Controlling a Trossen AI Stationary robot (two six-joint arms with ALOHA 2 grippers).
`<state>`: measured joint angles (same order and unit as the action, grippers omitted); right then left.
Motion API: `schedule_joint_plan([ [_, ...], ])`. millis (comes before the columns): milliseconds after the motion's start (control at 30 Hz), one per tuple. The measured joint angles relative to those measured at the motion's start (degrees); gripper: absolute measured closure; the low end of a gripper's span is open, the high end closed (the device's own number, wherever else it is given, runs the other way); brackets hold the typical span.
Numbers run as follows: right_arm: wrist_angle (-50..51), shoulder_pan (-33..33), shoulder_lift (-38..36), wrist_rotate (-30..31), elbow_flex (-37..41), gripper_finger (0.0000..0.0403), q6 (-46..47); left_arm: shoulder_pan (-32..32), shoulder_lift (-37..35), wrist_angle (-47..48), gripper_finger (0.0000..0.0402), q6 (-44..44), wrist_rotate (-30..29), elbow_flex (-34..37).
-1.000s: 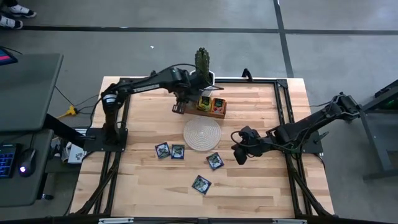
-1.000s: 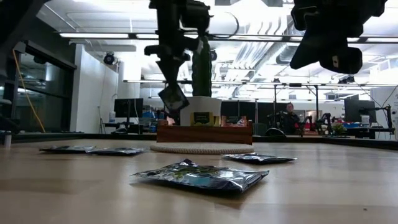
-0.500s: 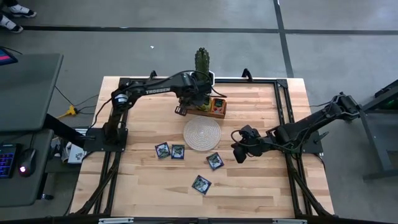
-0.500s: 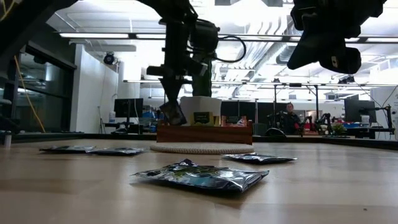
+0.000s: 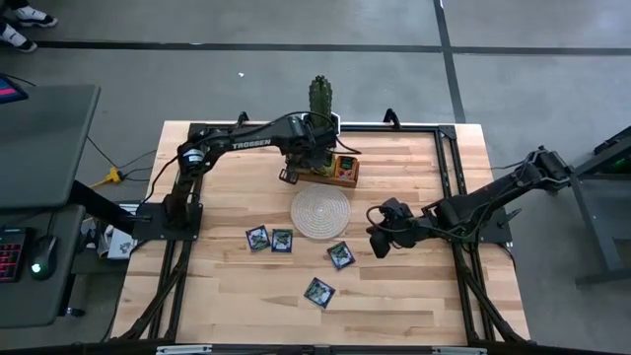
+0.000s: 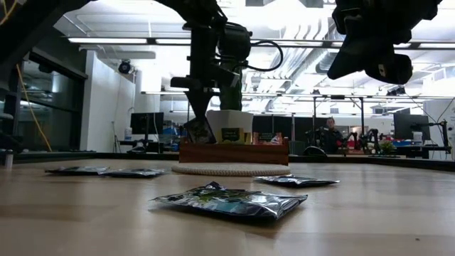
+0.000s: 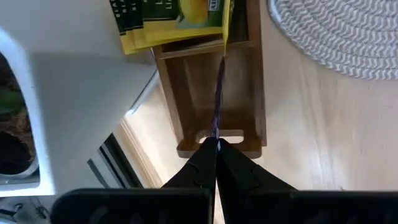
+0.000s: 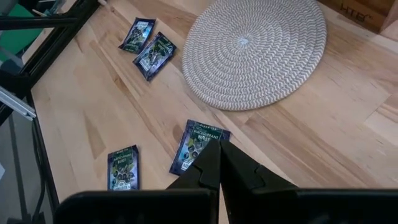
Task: Pick & Place Tea
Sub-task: Put the purple tea bag into the left section of the wooden organizer
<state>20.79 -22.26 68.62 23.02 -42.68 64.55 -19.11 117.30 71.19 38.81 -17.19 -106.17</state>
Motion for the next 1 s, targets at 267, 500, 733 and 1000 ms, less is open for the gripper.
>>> schedule_joint_plan([
  [267, 0.0, 0.0, 0.0, 0.5, 0.0, 0.0402, 0.0, 0.0, 0.0, -1.4, 0.0401, 0.0, 0.0, 0.0],
  [500, 0.1, 0.0, 0.0, 0.8, 0.0, 0.0402, 1.1, 0.0, 0.0, -1.6, 0.0401, 0.3, -0.2, 0.0],
  [733, 0.1, 0.0, 0.0, 0.8, 0.0, 0.0402, 1.2, 0.0, 0.0, -1.0, 0.0401, 0.9, -3.3, 0.0],
  [1000, 0.1, 0.0, 0.0, 0.9, 0.0, 0.0402, 1.2, 0.0, 0.0, 0.1, 0.0401, 1.4, -3.3, 0.0],
])
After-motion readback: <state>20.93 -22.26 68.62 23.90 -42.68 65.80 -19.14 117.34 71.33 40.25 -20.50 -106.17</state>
